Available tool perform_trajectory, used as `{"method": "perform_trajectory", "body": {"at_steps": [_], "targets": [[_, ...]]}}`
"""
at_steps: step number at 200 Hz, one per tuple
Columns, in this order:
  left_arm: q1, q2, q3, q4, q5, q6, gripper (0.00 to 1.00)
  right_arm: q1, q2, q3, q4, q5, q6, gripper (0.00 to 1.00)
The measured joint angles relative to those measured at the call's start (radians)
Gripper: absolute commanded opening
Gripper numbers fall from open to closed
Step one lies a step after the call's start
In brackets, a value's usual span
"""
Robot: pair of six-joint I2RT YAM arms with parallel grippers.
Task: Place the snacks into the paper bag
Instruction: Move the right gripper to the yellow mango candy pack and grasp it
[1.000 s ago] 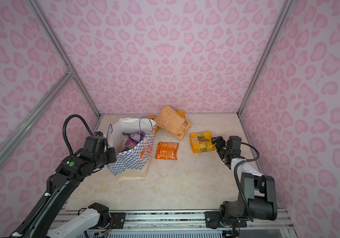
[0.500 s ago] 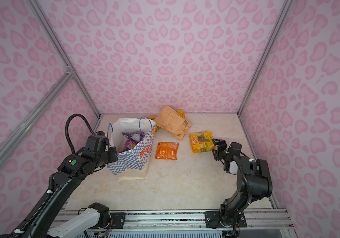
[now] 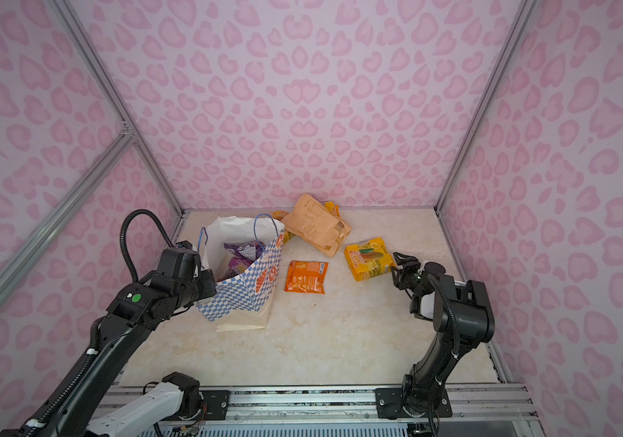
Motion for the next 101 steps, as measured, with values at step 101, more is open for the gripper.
{"method": "perform_trajectory", "body": {"at_steps": [101], "targets": [[0.000,0.026,0.000,0.015,0.001,0.000,0.04,0.006,0.071,0.050,0.068,0.005,0.039,0.60]]}}
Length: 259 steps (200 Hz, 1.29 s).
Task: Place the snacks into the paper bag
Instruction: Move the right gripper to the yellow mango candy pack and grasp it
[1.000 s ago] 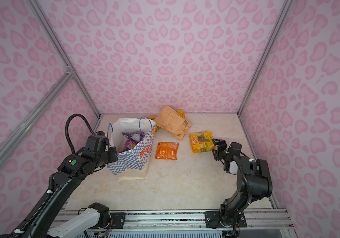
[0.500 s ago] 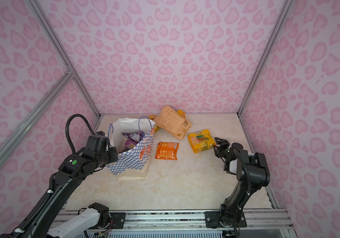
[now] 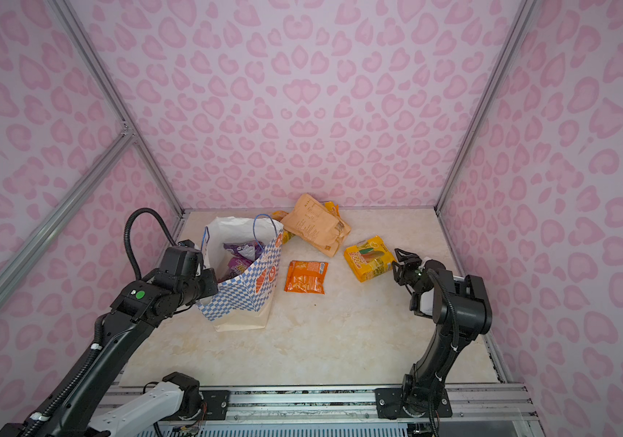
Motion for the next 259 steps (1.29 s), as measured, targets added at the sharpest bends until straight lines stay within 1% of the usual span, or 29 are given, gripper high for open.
{"method": "perform_trajectory", "body": {"at_steps": [35,55,66,94,105,149,173,189,205,209,220,229,233,243,249,259], "targets": [[0.000,0.004,0.000,0.001,0.000,0.000,0.04,0.028,0.000,0.048,-0.095,0.025,-0.086,0.59],[0.000,0.005,0.000,0.002,0.000,0.000,0.04,0.049,-0.018,0.104,-0.217,0.047,-0.169,0.57],[0.000,0.005,0.000,0.003,0.000,0.000,0.04,0.061,-0.032,0.138,-0.294,0.065,-0.229,0.53],[0.000,0.004,0.000,0.003,0.000,0.000,0.04,0.090,-0.051,0.212,-0.488,0.124,-0.366,0.50],[0.000,0.004,0.000,0.003,0.000,0.000,0.04,0.098,-0.048,0.237,-0.539,0.141,-0.411,0.46],[0.000,-0.003,0.000,0.002,0.000,0.000,0.04,0.126,-0.008,0.323,-0.687,0.187,-0.544,0.38],[0.000,-0.011,0.000,-0.002,-0.001,0.000,0.04,0.142,0.001,0.351,-0.732,0.204,-0.595,0.30],[0.000,-0.014,0.000,-0.002,-0.001,0.000,0.04,0.146,0.008,0.358,-0.741,0.208,-0.617,0.21],[0.000,-0.017,0.000,-0.006,-0.001,0.000,0.04,0.148,0.012,0.359,-0.740,0.205,-0.626,0.16],[0.000,-0.018,0.000,-0.008,-0.001,0.000,0.04,0.148,0.012,0.359,-0.740,0.204,-0.627,0.12],[0.000,-0.021,0.000,-0.010,-0.001,0.000,0.04,0.150,0.005,0.356,-0.741,0.204,-0.630,0.08],[0.000,-0.022,0.000,-0.010,-0.001,0.000,0.04,0.152,-0.009,0.349,-0.748,0.203,-0.634,0.07],[0.000,-0.023,0.000,-0.011,-0.001,0.000,0.04,0.154,-0.020,0.345,-0.751,0.203,-0.636,0.04],[0.000,-0.024,0.000,-0.012,-0.001,0.000,0.04,0.158,-0.053,0.332,-0.763,0.201,-0.636,0.03],[0.000,-0.024,0.000,-0.013,-0.001,0.000,0.04,0.162,-0.080,0.321,-0.774,0.201,-0.637,0.00],[0.000,-0.025,0.000,-0.014,-0.001,0.000,0.04,0.169,-0.131,0.306,-0.796,0.203,-0.643,0.00]]}}
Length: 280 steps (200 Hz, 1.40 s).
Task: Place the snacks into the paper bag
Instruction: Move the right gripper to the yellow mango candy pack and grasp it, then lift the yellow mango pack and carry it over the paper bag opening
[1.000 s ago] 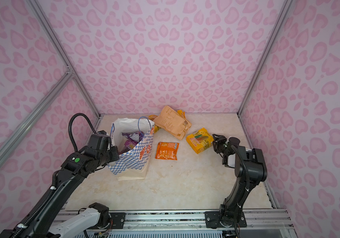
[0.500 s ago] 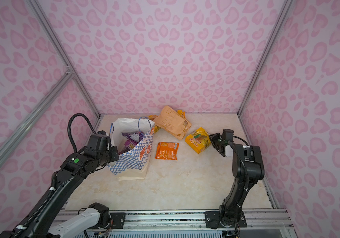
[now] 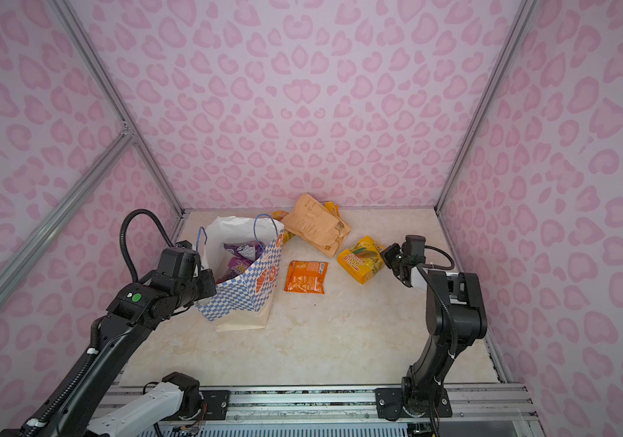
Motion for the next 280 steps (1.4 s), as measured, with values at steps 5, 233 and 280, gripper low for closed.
{"method": "perform_trajectory", "body": {"at_steps": [5,233,280], "targets": [[0.000,0.000,0.000,-0.001,0.000,0.000,0.04,0.004,-0.026,-0.008,-0.011,0.001,-0.003,0.00],[0.000,0.007,0.064,-0.050,0.018,-0.060,0.03,0.904,-0.359,0.892,-0.559,0.360,-0.478,0.00],[0.000,-0.005,0.065,-0.058,0.013,-0.068,0.03,0.956,-0.111,1.109,-0.555,0.311,-0.503,0.00]]}}
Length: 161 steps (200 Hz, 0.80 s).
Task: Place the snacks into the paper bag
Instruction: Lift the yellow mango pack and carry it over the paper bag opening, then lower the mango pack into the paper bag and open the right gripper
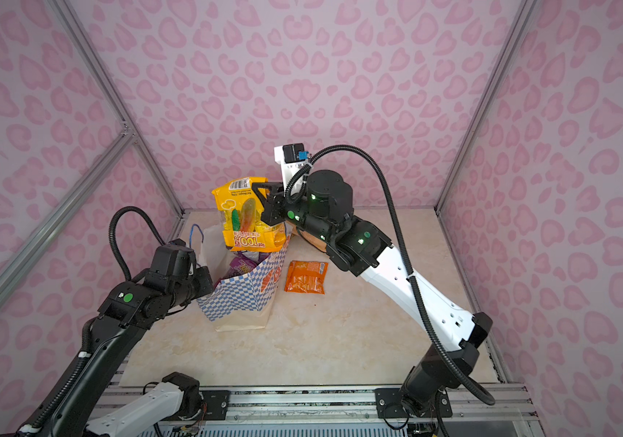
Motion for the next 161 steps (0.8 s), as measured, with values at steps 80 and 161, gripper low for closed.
{"method": "perform_trajectory", "body": {"at_steps": [80,161], "targets": [[0.000,-0.010,-0.013,0.003,0.003,-0.010,0.03,0.010,0.322,0.193,-0.031,-0.041,-0.045,0.00],[0.000,-0.002,-0.020,0.008,-0.008,-0.011,0.03,0.025,0.377,0.066,-0.042,-0.085,-0.056,0.00]]}}
